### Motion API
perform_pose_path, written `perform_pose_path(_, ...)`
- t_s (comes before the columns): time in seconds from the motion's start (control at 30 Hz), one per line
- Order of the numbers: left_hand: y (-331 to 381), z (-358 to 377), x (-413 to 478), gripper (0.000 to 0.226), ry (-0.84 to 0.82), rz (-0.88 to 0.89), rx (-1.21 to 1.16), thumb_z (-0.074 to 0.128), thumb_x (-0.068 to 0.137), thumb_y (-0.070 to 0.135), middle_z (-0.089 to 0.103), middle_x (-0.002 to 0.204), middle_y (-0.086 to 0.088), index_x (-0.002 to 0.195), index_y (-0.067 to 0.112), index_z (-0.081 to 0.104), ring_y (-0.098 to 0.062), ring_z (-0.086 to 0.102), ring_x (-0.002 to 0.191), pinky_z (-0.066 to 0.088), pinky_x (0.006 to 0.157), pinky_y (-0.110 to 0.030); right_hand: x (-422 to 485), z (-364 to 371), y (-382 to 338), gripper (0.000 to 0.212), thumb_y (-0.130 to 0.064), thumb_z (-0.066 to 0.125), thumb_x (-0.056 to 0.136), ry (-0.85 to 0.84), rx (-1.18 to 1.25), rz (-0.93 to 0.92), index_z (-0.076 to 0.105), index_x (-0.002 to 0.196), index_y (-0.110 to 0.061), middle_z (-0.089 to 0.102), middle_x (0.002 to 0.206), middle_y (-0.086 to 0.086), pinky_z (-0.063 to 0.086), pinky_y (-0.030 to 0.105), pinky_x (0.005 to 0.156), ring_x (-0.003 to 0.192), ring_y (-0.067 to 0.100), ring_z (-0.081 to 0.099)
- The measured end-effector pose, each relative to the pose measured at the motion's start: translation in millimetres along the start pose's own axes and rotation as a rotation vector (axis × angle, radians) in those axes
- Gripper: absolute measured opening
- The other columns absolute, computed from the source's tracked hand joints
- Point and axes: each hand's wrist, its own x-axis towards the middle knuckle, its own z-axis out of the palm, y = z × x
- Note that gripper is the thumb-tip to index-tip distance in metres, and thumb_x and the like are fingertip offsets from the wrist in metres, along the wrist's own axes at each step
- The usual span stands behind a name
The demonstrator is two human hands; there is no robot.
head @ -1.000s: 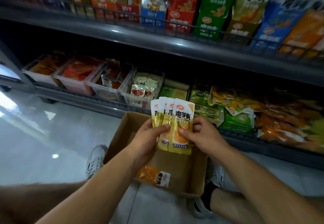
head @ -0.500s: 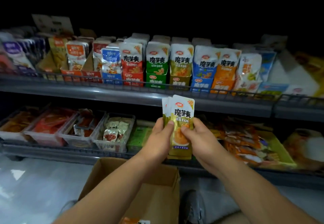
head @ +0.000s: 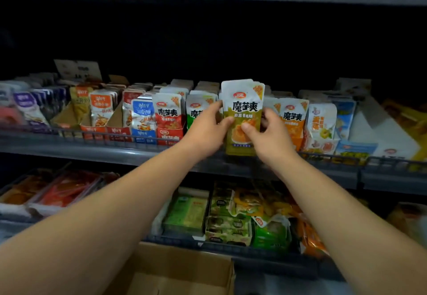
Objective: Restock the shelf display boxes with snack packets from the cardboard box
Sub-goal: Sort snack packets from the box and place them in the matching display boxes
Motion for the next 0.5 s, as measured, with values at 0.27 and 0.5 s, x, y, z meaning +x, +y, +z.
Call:
perform_pose_path(0.27, -11.8, -4.3, 30.3, 0.041, 0.111, 0.121, 0.157, 0.058, 0.104, 0.026, 0.066, 0.127, 0.003, 0.144, 0.025, 0.051, -0.014, 0.062, 0.113, 0.048, 0.079, -0.020, 37.3, 14.0, 10.6, 0.044, -0.032, 0.071, 0.092, 0.112, -0.211, -0.114, 0.056, 0.132, -0.023, 0.066, 0.110, -0.007, 0.042, 0.011, 0.064, 0.094, 0.011, 0.063)
perform_pose_path(0.5, -27.2, -1.6, 34.5, 0.045, 0.224, 0.190, 0.103, 0.062, 0.102, 0.031, 0.063, 0.116, 0.005, 0.145, 0.028, 0.052, -0.009, 0.061, 0.105, 0.050, 0.081, -0.017, 45.5, 18.0, 10.5, 0.034, -0.033, 0.073, 0.090, 0.143, -0.207, -0.139, 0.060, 0.119, -0.025, 0.069, 0.104, -0.008, 0.047, 0.018, 0.066, 0.090, 0.012, 0.066)
